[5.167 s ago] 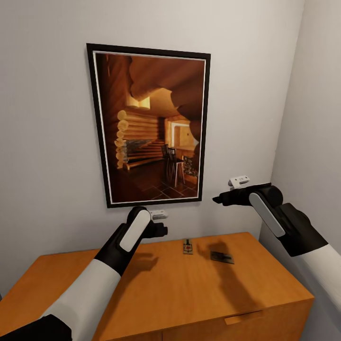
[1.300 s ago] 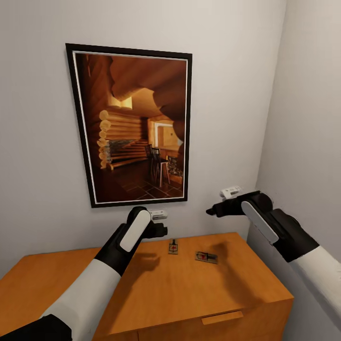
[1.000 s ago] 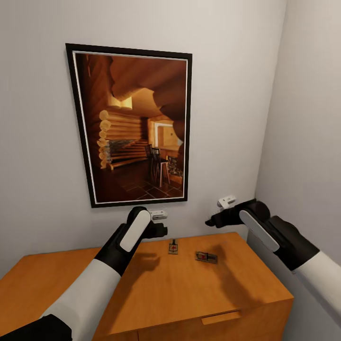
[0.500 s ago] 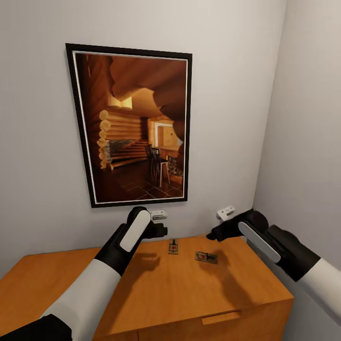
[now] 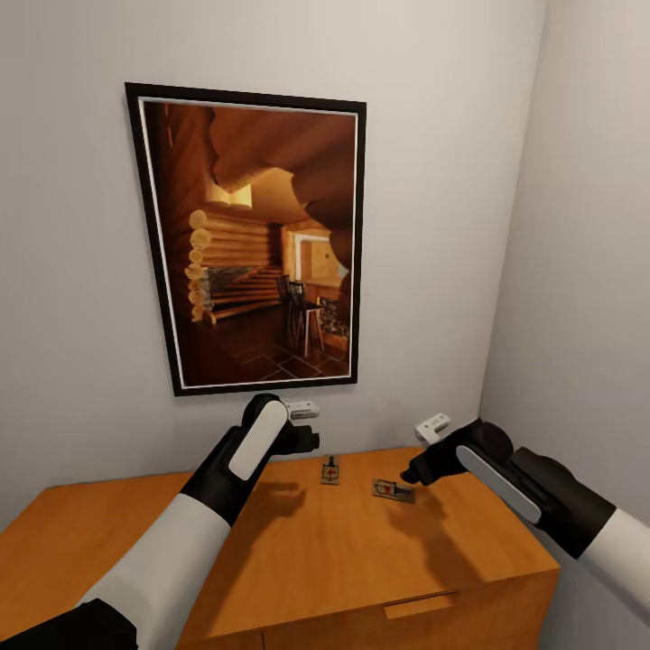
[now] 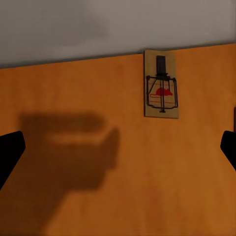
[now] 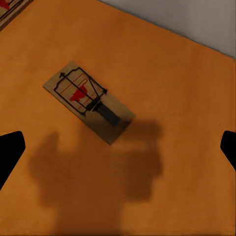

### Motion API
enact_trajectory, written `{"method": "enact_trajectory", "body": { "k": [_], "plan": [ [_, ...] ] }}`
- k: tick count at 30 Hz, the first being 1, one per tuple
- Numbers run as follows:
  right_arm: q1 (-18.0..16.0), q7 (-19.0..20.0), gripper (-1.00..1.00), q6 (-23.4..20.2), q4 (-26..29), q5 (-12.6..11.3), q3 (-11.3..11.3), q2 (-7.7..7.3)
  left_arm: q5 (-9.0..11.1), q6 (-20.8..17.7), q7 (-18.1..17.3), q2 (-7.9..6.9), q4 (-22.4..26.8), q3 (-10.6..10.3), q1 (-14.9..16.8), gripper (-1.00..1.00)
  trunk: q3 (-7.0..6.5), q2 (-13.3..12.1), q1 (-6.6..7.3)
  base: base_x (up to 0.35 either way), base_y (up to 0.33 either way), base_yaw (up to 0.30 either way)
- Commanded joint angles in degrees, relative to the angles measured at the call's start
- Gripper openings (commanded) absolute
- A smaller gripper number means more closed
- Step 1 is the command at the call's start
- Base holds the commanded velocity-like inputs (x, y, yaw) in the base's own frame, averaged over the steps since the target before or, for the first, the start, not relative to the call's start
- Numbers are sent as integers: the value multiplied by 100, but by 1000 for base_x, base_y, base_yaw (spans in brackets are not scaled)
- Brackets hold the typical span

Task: Take the four mousetraps from the cabinet in the bathroom and place them on the bathroom floor. Make sure all four end up on the same floor surface, and ensure that at least two of them are either under or directly next to the same bathroom sink.

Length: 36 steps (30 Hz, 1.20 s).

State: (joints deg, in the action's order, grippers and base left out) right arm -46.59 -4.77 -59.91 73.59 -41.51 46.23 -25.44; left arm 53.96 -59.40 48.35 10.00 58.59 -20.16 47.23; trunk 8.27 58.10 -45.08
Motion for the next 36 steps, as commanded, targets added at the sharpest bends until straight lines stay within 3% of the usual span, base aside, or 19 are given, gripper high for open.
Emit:
{"method": "enact_trajectory", "body": {
  "k": [1,18,36],
  "plan": [
    [-6,-50,100,-9,6,-53,33,-23,53,-10,58,0,4,-5,6,100,9,7,-1,0,0,0],
    [9,-43,100,-9,48,-56,119,-188,54,-3,36,0,-12,-5,6,100,9,7,-1,0,0,0],
    [9,-28,100,-9,350,-51,113,-201,36,-1,50,0,-7,-6,6,100,9,7,-1,0,0,0]
  ]
}}
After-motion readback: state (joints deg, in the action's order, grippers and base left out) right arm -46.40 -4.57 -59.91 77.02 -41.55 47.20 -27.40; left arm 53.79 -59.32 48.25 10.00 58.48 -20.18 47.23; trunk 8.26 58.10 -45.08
